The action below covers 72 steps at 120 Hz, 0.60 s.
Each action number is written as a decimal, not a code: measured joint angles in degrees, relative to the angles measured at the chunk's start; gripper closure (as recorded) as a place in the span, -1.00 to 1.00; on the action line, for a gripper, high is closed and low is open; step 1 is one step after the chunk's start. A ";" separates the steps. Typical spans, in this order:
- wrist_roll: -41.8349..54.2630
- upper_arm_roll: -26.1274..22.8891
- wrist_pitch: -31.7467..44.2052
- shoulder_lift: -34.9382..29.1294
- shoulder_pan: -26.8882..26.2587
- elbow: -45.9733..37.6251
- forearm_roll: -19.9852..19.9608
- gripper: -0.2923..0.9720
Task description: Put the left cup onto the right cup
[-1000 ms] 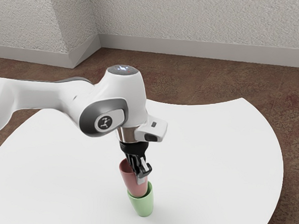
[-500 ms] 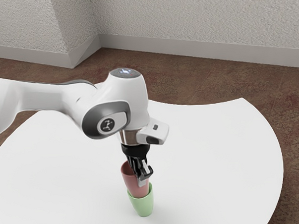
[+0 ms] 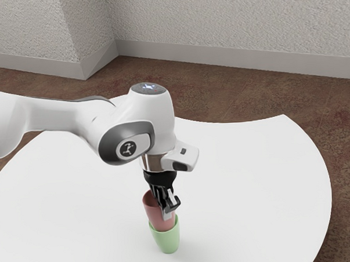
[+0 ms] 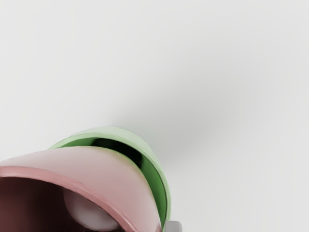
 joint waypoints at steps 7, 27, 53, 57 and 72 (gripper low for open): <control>0.00 0.00 0.03 0.08 0.01 0.00 0.00 0.70; 0.03 -0.01 0.38 0.34 -0.05 -0.01 -0.08 0.67; 0.21 -0.05 0.60 0.55 -0.18 -0.02 -0.41 0.57; 0.23 -0.06 0.62 0.55 -0.19 -0.05 -0.43 0.55; 0.28 -0.07 0.67 0.55 -0.25 -0.08 -0.47 0.44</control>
